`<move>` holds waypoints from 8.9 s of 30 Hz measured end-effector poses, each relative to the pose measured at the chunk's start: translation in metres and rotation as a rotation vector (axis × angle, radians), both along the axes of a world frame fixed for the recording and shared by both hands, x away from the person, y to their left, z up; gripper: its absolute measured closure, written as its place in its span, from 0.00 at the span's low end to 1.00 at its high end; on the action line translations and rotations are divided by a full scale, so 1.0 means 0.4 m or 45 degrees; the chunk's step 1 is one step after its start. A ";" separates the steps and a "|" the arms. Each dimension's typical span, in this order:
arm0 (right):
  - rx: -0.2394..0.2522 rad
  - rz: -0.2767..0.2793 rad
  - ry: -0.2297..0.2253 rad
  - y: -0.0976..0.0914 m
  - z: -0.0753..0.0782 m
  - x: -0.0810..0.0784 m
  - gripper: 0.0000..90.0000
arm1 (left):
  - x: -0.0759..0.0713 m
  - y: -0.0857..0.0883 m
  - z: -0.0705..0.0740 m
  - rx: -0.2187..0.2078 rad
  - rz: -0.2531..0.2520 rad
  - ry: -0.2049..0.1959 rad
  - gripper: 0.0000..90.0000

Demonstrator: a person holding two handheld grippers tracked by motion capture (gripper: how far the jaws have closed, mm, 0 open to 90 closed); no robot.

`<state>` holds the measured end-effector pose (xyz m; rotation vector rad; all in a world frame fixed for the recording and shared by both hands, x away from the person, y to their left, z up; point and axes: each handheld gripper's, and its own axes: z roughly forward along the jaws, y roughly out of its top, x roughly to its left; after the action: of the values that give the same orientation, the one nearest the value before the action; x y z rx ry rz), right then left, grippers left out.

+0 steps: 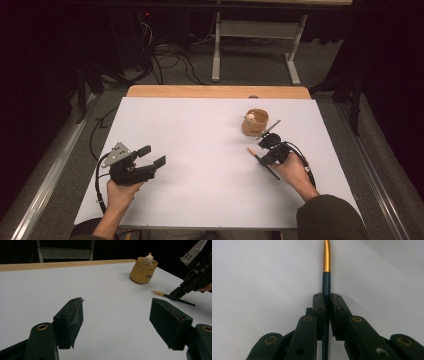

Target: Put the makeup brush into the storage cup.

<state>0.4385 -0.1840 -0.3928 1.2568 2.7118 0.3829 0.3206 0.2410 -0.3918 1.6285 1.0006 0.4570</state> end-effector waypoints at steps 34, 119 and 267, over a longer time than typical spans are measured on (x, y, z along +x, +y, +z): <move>0.209 0.042 -0.115 -0.017 0.059 -0.031 0.95 | 0.001 -0.004 -0.003 0.011 -0.013 0.011 0.31; 0.479 0.056 -0.342 -0.039 0.151 -0.018 0.95 | 0.001 -0.006 -0.003 0.012 -0.013 0.010 0.31; 0.564 -0.125 -0.698 -0.020 0.204 0.223 0.95 | 0.001 -0.007 -0.004 0.005 -0.020 0.015 0.31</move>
<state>0.5275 -0.1919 -0.3110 1.1442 2.1526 1.1700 0.3212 0.2381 -0.3932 1.6432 0.9958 0.4397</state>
